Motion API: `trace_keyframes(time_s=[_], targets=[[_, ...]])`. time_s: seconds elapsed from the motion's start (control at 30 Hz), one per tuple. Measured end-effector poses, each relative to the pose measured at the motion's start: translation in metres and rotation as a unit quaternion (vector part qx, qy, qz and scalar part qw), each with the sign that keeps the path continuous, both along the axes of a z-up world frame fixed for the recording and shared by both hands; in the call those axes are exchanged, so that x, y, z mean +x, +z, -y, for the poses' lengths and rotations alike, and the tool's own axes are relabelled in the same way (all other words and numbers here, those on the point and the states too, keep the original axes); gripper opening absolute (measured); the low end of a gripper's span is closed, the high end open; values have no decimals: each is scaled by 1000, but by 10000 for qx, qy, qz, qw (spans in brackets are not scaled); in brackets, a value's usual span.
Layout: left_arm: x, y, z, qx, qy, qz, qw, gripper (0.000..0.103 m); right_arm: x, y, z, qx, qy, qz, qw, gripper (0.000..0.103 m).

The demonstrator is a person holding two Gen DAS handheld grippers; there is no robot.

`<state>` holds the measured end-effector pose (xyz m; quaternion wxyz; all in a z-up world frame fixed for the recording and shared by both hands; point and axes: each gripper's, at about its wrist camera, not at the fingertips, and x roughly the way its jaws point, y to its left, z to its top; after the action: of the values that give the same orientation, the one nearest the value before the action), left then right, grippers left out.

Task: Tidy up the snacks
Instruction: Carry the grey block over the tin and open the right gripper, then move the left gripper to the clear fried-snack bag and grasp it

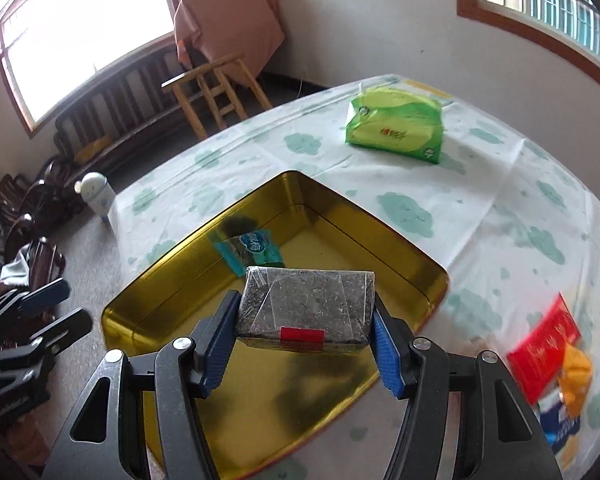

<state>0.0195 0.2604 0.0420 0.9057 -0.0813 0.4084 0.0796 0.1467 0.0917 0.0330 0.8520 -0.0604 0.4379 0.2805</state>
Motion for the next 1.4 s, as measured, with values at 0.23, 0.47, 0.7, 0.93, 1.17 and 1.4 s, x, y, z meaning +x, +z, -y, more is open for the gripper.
trace_keyframes(time_s=[0.23, 0.47, 0.7, 0.93, 1.17, 1.4], targets=[[-2, -3, 3, 131, -35, 4, 9999, 55, 37, -24, -35, -470, 118, -385, 9981, 61], [-1, -9, 4, 162, -84, -37, 9998, 59, 60, -36, -49, -567, 6, -646, 9963, 61], [0, -16, 0, 129, -88, -111, 9998, 60, 70, -40, -56, -585, -195, -652, 9960, 62], [0, -20, -2, 91, -78, -194, 9997, 62, 66, -28, -64, -622, -187, -291, 9975, 62], [-2, -18, -1, 149, -50, -174, 9997, 64, 43, -9, -67, -477, -1, 282, 9985, 62], [-4, -13, 7, 253, -78, -174, 9995, 65, 19, -2, -64, -316, 169, 482, 9982, 62]])
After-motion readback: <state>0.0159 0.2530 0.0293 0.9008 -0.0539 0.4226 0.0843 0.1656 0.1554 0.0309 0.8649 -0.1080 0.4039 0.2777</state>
